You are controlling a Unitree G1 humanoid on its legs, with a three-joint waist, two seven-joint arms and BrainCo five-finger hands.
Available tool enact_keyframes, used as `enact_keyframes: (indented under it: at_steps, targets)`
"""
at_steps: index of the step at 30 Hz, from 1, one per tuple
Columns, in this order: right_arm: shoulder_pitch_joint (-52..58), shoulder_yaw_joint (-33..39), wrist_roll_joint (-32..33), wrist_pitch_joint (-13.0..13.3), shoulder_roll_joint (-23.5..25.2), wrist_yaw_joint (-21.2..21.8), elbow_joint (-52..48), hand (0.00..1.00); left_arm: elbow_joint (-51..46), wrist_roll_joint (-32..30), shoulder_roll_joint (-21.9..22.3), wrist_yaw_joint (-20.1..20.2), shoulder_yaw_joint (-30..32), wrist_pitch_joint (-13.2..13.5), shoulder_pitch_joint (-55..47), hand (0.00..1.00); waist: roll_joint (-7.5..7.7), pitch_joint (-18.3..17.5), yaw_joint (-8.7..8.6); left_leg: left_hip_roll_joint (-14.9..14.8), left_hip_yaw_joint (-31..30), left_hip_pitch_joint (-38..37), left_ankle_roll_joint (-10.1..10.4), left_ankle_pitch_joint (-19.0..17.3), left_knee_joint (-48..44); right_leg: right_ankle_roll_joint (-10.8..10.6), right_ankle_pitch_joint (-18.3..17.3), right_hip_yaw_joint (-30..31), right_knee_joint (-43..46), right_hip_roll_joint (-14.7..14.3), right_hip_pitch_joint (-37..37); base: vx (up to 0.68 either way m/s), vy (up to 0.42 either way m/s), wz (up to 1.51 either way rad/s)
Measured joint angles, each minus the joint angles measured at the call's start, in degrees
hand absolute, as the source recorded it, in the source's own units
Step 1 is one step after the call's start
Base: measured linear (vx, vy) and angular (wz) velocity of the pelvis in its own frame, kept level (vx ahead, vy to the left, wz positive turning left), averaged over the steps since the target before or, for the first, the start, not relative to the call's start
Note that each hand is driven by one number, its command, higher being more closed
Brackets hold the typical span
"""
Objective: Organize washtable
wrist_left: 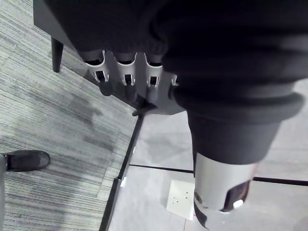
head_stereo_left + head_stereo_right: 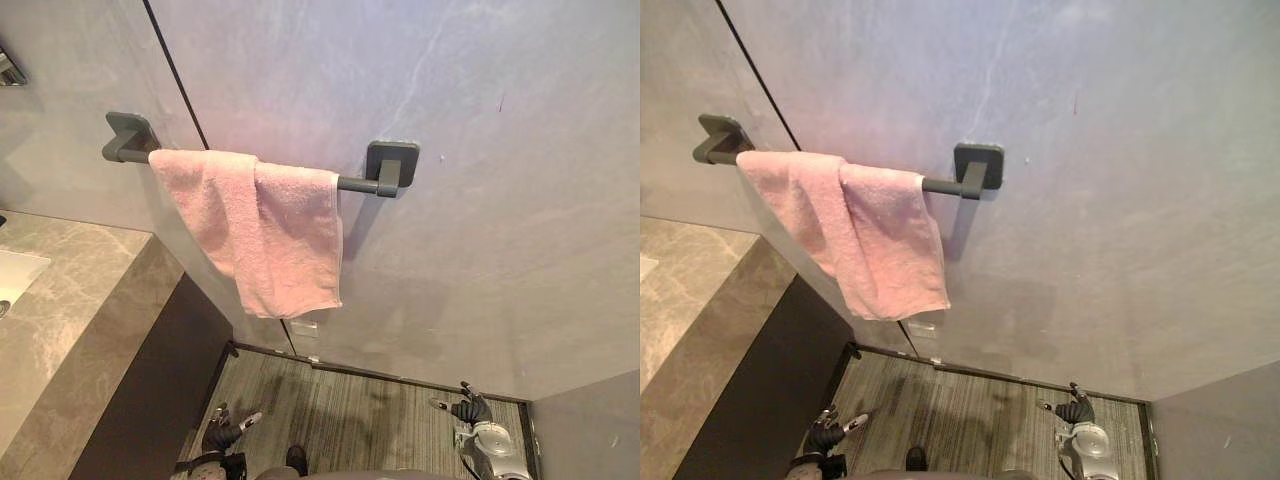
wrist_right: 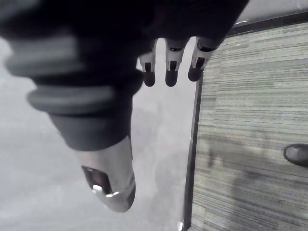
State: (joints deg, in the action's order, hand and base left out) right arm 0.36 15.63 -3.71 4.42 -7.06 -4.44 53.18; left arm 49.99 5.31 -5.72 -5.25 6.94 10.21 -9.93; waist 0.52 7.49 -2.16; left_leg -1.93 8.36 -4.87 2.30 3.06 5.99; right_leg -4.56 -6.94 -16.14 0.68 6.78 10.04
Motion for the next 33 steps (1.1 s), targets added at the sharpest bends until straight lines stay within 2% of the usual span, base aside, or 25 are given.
enact_keyframes:
  at_steps: [4,8,16,21,24,25,26,27,28,29,30,31,32,33]
  targets:
    - [0.28,3.01,3.97,-0.2,0.05,-0.78,-0.01,0.0,-0.35,0.06,0.01,-0.08,-0.1,-0.05,0.02,0.0,0.63,0.35,-0.04,0.35,-0.62,1.06,0.0,0.0,-0.02,-0.09,-0.03,-0.95,-0.39,0.2,-0.1,0.05,-0.008,0.09]
    - [0.05,3.04,5.44,-0.37,0.12,-0.9,-0.02,0.0,-1.0,0.1,-0.02,-0.14,-1.02,-0.43,-0.03,0.0,1.1,0.46,0.04,0.64,-1.34,0.91,0.01,0.02,-0.03,-0.1,-0.03,-1.72,-0.67,0.31,0.63,0.05,-0.013,0.14]
    - [-0.82,2.52,5.37,-0.37,1.01,-0.89,-0.02,0.0,-1.09,0.15,-0.06,-0.15,-2.4,-0.44,-0.09,0.0,0.76,0.43,0.05,0.47,-1.83,0.41,0.28,0.24,-0.02,-0.09,-0.03,-2.43,0.25,0.29,1.05,-0.01,-0.012,0.04]
    - [-0.75,2.24,5.36,-0.45,0.97,-0.92,0.0,0.0,-1.1,0.3,-0.06,-0.15,-2.37,-0.49,-0.07,0.0,-0.1,0.97,-0.02,0.47,-3.26,0.97,0.42,1.22,-0.05,-0.07,-0.04,-3.04,1.27,0.3,0.5,-0.1,-0.015,0.1]
    - [-1.04,2.18,5.41,-0.52,0.66,-1.51,-0.03,0.0,-2.69,0.73,-0.05,-0.18,-2.35,-0.41,0.28,0.0,-0.88,2.06,0.32,0.46,-6.51,4.8,0.49,3.61,-0.48,0.04,-0.1,-6.36,2.29,-0.02,-1.42,-0.14,-0.038,0.64]
    - [-1.9,2.18,5.51,-0.53,0.26,-1.96,-0.05,0.0,-3.9,0.89,-0.02,-0.28,-2.32,-0.41,0.73,0.0,-1.29,3.53,1.04,0.14,-7.98,6.43,0.81,4.94,-0.52,0.4,-0.3,-7.83,3.86,0.08,-3.18,-0.11,-0.02,0.54]
    - [-2.29,2.18,5.55,-0.54,0.17,-2.07,-0.07,0.0,-4.13,0.92,-0.02,-0.37,-2.28,-0.42,0.97,0.0,-1.47,3.73,1.52,-0.03,-8.46,7.41,0.93,5.57,-0.54,0.57,-0.41,-8.46,4.65,0.07,-4.22,-0.17,-0.037,0.69]
    - [-3.13,1.81,6.02,-0.55,0.16,-2.6,-0.39,0.0,-5.03,1.35,-0.03,-0.95,-2.35,-0.51,1.13,0.0,-1.57,3.8,1.78,-0.1,-9.64,10.5,1.37,7.8,-1.46,1.11,-0.72,-9.94,6.37,-0.19,-6.46,-0.25,-0.071,0.87]
    - [-3.8,1.46,6.52,-0.53,0.21,-3.14,-1.38,0.0,-7.01,1.5,-0.06,-1.33,-3.0,-0.49,1.57,0.0,-1.25,3.81,1.56,0.09,-11.07,13.88,3.91,11.51,-1.12,2.84,0.17,-11.63,6.72,0.62,-9.31,-0.24,-0.057,0.89]
    - [-4.0,1.47,6.6,-0.49,0.34,-3.17,-2.18,0.0,-7.74,1.65,-0.04,-1.34,-3.04,-0.45,2.09,0.0,-0.77,4.19,1.77,0.18,-9.46,14.95,3.6,9.67,-3.75,3.04,0.28,-12.44,6.35,1.22,-9.82,-0.18,-0.026,0.73]
    - [-4.71,1.58,7.14,-0.27,1.12,-3.19,-3.76,0.0,-7.84,1.81,0.53,-1.32,-2.76,-0.8,2.34,0.0,-0.44,4.72,1.71,-0.76,-2.85,17.59,-0.87,-0.56,-16.61,3.05,0.58,-13.72,6.99,2.15,-10.14,-0.1,0.059,0.4]
    - [-4.16,1.82,7.86,-0.31,1.47,-3.22,-6.33,0.0,-7.95,1.8,1.3,-1.22,-2.77,-0.93,1.96,0.0,-0.52,4.73,1.64,-3.62,4.46,17.3,-1.81,-8.44,-29.29,3.04,0.59,-14.26,9.02,3.1,-9.65,-0.1,0.071,0.35]
    - [-3.77,1.93,8.02,-0.32,1.74,-3.24,-7.28,0.0,-7.95,1.79,1.6,-1.18,-2.77,-0.93,1.84,0.0,-0.76,4.69,1.44,-5.0,6.46,16.43,-1.15,-10.08,-32.03,3.04,0.59,-14.93,9.66,3.23,-9.34,-0.11,0.095,0.38]
    - [-2.64,2.35,8.63,-0.2,1.91,-3.23,-8.85,0.0,-7.94,1.9,2.36,-1.07,-2.77,-0.92,1.89,0.0,-1.73,4.3,1.1,-7.95,9.17,15.93,0.3,-12.63,-36.14,3.0,0.52,-16.78,11.33,3.12,-9.23,-0.2,0.123,0.55]
